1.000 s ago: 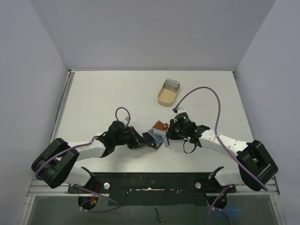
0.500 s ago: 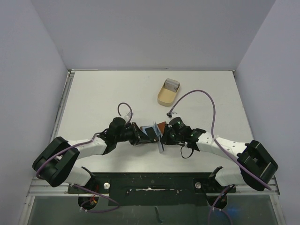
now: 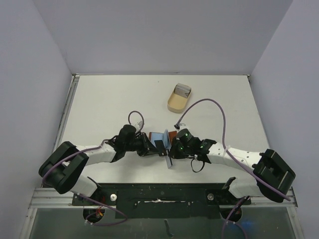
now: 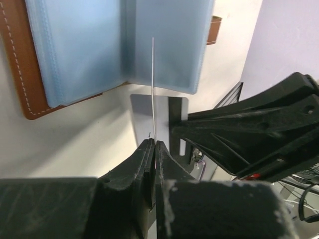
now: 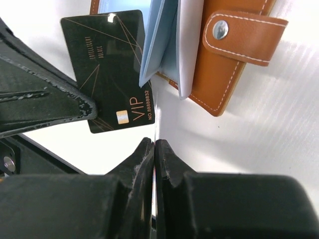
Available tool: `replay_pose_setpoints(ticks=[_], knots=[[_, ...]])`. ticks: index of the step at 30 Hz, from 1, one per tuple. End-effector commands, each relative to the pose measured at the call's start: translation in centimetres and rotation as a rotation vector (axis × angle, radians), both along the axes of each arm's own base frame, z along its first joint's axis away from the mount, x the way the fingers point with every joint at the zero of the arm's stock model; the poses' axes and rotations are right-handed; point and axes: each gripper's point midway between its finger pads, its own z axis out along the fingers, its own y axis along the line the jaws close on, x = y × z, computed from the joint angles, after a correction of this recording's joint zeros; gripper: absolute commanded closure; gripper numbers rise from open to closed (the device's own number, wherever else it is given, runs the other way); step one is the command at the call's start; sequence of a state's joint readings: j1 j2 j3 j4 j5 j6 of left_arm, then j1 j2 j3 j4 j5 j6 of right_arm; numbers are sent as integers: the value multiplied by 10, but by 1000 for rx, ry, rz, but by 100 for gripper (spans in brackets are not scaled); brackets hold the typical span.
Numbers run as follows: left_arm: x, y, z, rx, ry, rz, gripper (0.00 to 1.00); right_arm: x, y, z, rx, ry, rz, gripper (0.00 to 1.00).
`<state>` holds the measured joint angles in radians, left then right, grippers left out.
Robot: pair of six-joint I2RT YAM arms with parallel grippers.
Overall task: Put the credit cards into the card holder
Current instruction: Turn over the card slot in the card holder, then insert the credit card into the card holder.
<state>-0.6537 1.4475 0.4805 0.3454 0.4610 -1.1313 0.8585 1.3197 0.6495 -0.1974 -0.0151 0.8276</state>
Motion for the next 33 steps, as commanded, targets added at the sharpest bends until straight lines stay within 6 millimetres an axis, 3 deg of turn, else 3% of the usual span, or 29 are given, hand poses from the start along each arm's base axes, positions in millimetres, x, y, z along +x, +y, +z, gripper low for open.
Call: replay_pose_setpoints(ticks=[1, 10, 14, 17, 23, 33], knots=[[8, -14, 14, -21, -74, -73, 100, 6, 8, 38, 70, -63, -6, 100], [17, -19, 20, -6, -106, -96, 100, 17, -4, 94, 109, -156, -36, 100], [18, -20, 14, 9, -102, -105, 100, 38, -8, 118, 134, -233, -74, 100], [16, -20, 11, 12, -95, -111, 100, 60, -16, 122, 101, -265, -108, 100], [14, -19, 5, 23, -87, -111, 100, 100, -25, 111, 70, -279, -125, 100], [13, -16, 8, 26, -88, -122, 100, 107, -25, 55, 40, -167, -91, 100]])
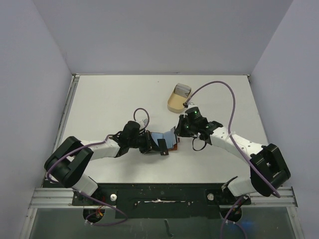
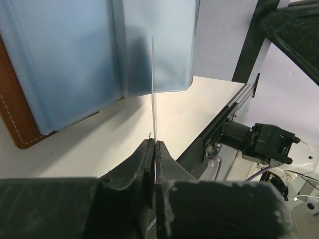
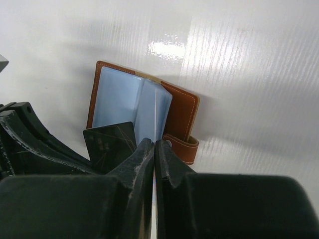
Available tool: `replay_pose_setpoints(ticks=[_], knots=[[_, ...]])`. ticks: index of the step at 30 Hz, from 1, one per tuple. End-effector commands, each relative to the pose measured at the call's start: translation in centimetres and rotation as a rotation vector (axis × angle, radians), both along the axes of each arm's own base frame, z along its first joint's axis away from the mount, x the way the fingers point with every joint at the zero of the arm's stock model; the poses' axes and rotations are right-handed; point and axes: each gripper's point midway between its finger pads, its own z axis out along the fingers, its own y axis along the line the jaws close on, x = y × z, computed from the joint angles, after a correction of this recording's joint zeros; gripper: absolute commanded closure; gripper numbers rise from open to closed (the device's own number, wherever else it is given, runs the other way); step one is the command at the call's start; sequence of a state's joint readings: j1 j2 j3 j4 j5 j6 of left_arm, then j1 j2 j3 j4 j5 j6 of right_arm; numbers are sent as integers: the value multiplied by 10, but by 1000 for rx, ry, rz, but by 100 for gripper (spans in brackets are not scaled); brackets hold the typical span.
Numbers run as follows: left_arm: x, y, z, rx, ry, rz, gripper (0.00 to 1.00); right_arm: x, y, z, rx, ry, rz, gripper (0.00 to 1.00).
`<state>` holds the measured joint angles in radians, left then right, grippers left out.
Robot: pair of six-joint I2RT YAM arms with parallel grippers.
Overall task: Put the credit cards into the card holder
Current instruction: Insert the credit card into the card holder.
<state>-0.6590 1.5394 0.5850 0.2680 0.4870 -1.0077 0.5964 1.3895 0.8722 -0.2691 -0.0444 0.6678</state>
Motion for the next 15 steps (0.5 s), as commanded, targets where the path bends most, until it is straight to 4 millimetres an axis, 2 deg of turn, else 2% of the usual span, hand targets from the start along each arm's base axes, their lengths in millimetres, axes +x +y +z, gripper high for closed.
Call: replay_pose_setpoints(ticks=[1, 6, 11, 15], knots=[[6, -6, 17, -38, -48, -32, 100, 8, 6, 3, 40, -43, 32, 100], [6, -6, 12, -34, -37, -37, 100, 8, 1, 18, 49, -69, 14, 100], [7, -6, 13, -34, -38, -37, 100, 10, 9, 37, 96, -96, 23, 100], [7, -6, 11, -31, -33, -36, 100, 13, 15, 40, 124, -102, 30, 100]])
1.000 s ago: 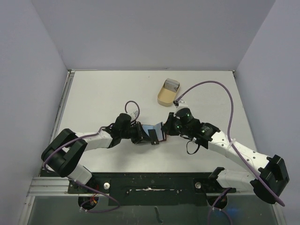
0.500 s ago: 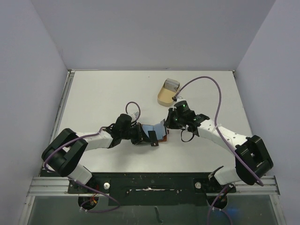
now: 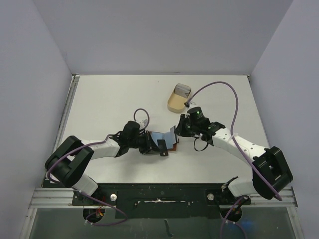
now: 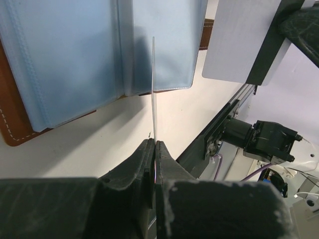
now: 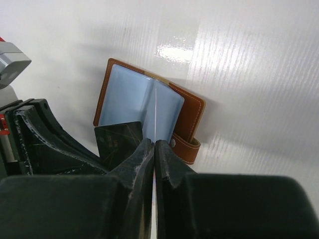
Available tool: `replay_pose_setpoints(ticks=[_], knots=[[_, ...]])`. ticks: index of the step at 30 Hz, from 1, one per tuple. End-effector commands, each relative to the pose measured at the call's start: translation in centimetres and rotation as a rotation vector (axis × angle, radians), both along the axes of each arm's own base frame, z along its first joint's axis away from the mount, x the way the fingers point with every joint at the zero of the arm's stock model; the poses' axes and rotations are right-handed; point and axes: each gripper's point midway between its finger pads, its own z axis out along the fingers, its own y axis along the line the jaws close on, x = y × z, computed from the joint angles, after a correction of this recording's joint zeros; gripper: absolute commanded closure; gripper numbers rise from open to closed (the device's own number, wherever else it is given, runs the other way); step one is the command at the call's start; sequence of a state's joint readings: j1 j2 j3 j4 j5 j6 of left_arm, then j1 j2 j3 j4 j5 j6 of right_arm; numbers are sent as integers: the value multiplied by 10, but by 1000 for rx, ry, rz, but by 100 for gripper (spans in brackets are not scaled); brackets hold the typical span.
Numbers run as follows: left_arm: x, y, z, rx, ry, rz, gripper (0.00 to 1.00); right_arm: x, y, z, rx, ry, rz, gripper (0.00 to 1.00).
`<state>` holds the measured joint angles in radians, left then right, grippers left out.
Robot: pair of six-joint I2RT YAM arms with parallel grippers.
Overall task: Put the credit cards into the card holder
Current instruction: Insert the credit card into the card holder.
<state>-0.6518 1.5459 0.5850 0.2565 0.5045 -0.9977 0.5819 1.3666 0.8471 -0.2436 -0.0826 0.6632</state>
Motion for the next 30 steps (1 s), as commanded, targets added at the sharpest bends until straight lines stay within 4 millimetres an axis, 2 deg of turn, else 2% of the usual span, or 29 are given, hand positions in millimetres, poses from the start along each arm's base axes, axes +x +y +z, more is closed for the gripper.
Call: replay_pose_setpoints(ticks=[1, 9, 14, 19, 22, 26, 30], knots=[[9, -8, 13, -35, -45, -23, 100, 16, 17, 37, 97, -92, 16, 100], [10, -9, 16, -41, -43, -22, 100, 19, 25, 14, 89, -41, 38, 100], [20, 0, 32, -50, -54, 5, 100, 13, 16, -13, 30, 0, 35, 100], [29, 13, 36, -51, -65, -2, 100, 8, 10, -28, -5, 19, 41, 100], [35, 13, 43, -80, -94, -55, 100, 4, 8, -33, -15, 26, 49, 100], [34, 10, 33, -78, -81, -157, 100, 2, 5, -39, -29, 32, 54, 100], [34, 18, 6, 11, -33, -166, 100, 0, -1, -48, -52, 44, 47, 100]])
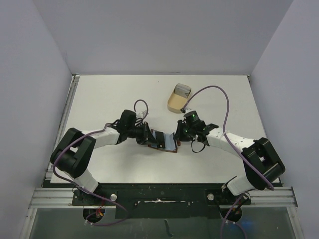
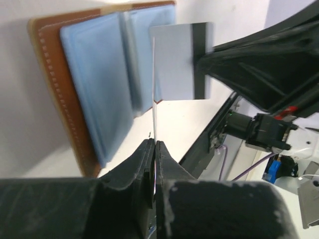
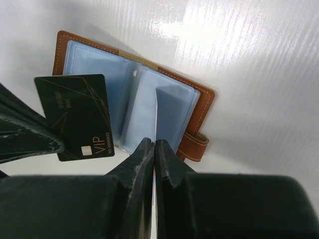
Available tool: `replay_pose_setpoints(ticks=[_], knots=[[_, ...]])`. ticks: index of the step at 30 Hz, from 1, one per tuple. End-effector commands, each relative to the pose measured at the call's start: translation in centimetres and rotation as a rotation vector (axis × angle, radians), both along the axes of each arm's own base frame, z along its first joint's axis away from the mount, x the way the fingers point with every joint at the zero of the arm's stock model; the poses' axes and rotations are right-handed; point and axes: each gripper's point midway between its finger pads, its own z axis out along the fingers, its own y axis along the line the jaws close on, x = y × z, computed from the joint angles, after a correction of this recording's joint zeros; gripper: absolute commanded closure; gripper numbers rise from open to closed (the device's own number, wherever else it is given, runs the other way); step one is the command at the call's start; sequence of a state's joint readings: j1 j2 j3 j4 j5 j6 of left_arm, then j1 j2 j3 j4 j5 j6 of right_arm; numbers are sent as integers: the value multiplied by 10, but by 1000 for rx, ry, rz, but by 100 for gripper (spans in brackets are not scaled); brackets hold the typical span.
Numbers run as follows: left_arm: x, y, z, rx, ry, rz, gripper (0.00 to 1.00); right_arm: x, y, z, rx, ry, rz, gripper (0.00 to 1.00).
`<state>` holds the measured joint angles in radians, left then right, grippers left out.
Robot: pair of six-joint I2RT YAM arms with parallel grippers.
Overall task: Put the credit cards into the card holder
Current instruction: Insert the credit card into the card holder.
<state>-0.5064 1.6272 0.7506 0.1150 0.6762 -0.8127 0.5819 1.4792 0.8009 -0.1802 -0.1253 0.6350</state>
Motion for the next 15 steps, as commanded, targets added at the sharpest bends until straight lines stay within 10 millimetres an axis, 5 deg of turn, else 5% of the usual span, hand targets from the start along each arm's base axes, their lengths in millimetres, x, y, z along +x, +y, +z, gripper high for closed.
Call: replay_pose_setpoints(ticks=[1, 8, 15], knots=[[-6, 7, -16, 63, 7, -74, 100, 7, -5, -5, -16, -34, -5, 100], [-13, 28, -44, 188, 35, -67, 100, -4, -21, -22, -55, -4, -27, 100], [-5, 16, -24, 120, 11, -127, 100, -4, -26, -22, -56, -7, -27, 100]])
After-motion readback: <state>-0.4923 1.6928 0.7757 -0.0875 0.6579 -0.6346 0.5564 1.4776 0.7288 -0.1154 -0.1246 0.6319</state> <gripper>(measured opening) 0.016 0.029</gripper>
